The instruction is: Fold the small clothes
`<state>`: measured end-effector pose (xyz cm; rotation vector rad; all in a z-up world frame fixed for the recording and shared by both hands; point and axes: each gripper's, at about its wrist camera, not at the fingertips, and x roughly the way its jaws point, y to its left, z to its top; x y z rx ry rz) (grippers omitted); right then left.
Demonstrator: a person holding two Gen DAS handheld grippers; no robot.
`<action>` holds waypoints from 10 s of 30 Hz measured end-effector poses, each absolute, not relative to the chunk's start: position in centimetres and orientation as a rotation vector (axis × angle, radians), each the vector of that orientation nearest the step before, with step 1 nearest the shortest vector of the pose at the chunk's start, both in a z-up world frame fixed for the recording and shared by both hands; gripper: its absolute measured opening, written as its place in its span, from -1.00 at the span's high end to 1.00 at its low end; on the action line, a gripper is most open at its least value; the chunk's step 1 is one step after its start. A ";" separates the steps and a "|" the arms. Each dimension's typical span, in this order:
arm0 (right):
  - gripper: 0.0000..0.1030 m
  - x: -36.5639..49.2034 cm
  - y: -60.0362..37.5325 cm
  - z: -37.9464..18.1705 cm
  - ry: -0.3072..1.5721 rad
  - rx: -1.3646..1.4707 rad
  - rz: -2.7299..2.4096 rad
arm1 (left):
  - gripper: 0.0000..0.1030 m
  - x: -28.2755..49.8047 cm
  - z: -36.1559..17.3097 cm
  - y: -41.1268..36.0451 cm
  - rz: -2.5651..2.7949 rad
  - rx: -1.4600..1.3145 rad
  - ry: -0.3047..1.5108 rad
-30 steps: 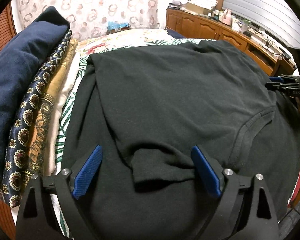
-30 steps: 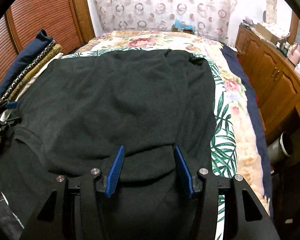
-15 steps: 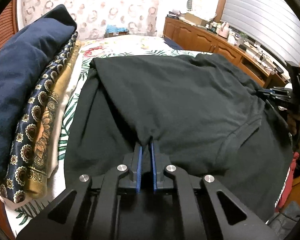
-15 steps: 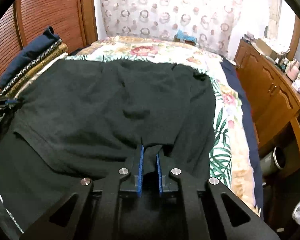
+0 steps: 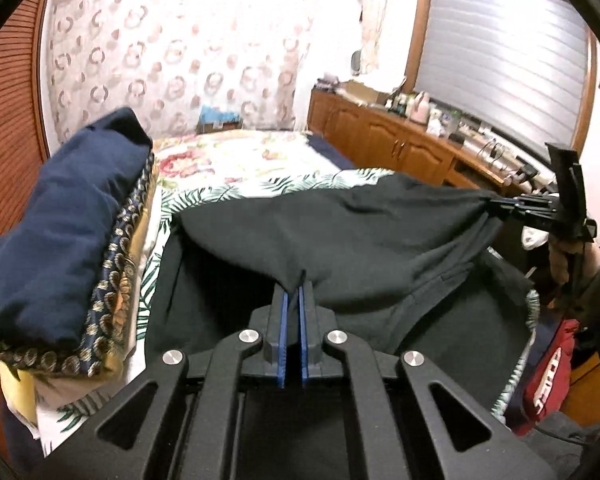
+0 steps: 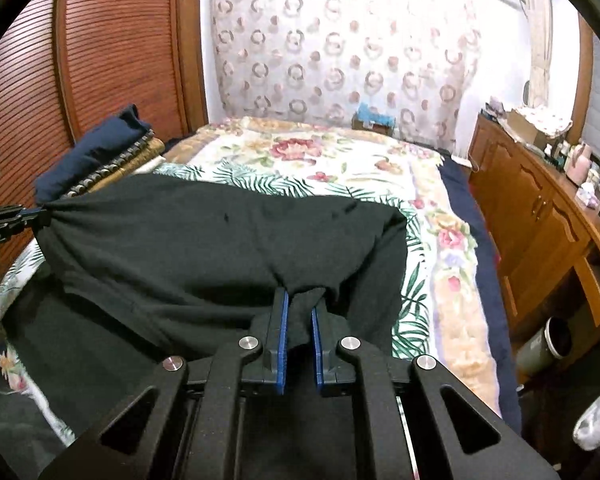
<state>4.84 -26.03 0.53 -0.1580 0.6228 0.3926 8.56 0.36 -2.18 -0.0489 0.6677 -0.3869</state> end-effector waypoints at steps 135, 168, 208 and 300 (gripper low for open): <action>-0.48 -4.8 -33.4 -9.3 0.602 0.061 0.200 | 0.90 12.4 6.1 -28.1 -0.843 0.091 0.656; -0.48 0.8 -23.9 -6.0 0.570 -0.107 0.415 | -0.49 14.0 -5.0 -10.2 -0.424 0.064 0.812; 0.77 10.0 -19.9 -3.6 0.627 -0.243 0.549 | -0.49 12.4 -6.3 -8.5 -0.393 0.048 0.774; -0.13 -4.6 -28.8 -7.3 0.671 -0.128 0.481 | 0.80 5.8 -1.9 -20.8 -0.829 -0.008 0.734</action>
